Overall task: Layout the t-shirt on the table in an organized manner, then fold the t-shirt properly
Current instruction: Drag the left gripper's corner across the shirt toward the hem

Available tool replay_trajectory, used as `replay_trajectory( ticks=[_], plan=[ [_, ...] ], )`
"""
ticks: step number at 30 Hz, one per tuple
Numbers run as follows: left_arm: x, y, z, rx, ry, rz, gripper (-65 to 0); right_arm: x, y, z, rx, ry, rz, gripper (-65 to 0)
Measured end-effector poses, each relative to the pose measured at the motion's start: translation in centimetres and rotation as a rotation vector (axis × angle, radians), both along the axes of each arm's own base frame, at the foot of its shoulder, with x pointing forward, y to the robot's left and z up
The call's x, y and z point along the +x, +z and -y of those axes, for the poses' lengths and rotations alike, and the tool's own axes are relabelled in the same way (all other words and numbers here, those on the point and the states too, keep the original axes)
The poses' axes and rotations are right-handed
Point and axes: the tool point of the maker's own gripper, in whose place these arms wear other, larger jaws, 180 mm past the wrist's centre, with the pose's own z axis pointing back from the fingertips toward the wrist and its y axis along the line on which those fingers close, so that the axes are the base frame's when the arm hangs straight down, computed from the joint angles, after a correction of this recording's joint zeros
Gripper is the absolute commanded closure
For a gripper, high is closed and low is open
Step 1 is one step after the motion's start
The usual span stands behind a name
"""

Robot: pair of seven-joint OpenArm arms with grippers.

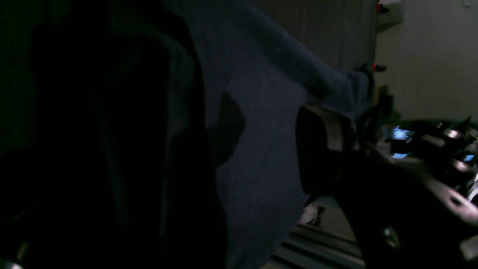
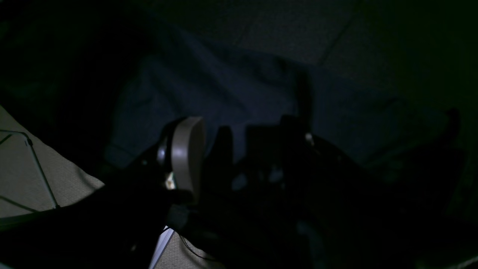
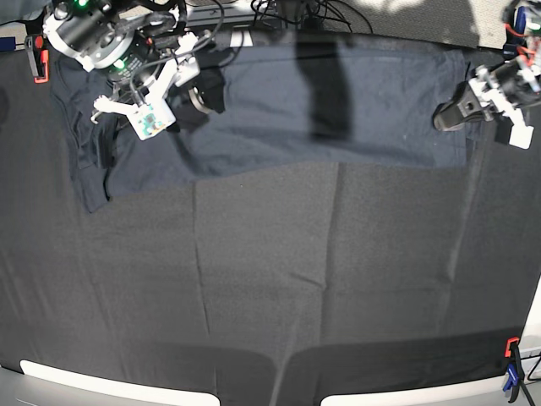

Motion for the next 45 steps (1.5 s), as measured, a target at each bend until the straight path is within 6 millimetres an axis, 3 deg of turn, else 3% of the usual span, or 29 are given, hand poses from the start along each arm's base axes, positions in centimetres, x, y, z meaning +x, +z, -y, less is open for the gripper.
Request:
replay_trajectory(
  ticks=[3, 5, 9, 14, 21, 28, 34, 38, 42, 45],
  plan=[
    [-0.2, -0.2, 0.0, 0.021, -0.017, -0.001, -41.8, 0.0, 0.0, 0.0, 0.000, 0.000, 0.000, -31.2],
    [-0.2, -0.3, -0.1, 0.028, -0.021, -0.005, -33.6, 0.0, 0.0, 0.0, 0.000, 0.000, 0.000, -31.2],
    [-0.6, -0.7, 0.0, 0.032, -0.031, -0.030, -11.4, 0.0, 0.0, 0.0, 0.000, 0.000, 0.000, -31.2],
    [-0.2, -0.4, -0.1, 0.025, -0.012, -0.014, 0.0, 0.0, 0.0, 0.0, 0.000, 0.000, 0.000, -31.2],
    [2.0, 0.9, -2.5, 0.083, 0.038, 0.058, 0.0, 0.0, 0.0, 0.0, 0.000, 0.000, 0.001, -31.2],
    [6.1, 2.8, -4.8, 0.236, -0.012, 0.133, 0.0, 0.1, 0.1, 0.0, 0.000, 0.001, 0.004, -31.2],
    [9.8, 3.2, -7.3, 0.490, -0.048, 0.195, 0.0, 0.1, 0.1, 0.0, 0.001, 0.001, 0.005, -31.2],
    [10.4, 2.7, -9.8, 0.689, -0.101, 0.168, 0.0, 0.1, 0.1, 0.0, 0.000, 0.001, 0.004, -31.2],
    [11.2, 2.9, -13.2, 0.834, -0.032, 0.094, 0.0, 0.1, 0.1, -0.1, 0.005, 0.001, 0.004, -31.2],
    [11.9, 3.7, -13.8, 0.826, 0.004, 0.093, 0.0, 0.1, 0.5, -0.8, 0.057, 0.011, 0.006, -31.2]
  ],
)
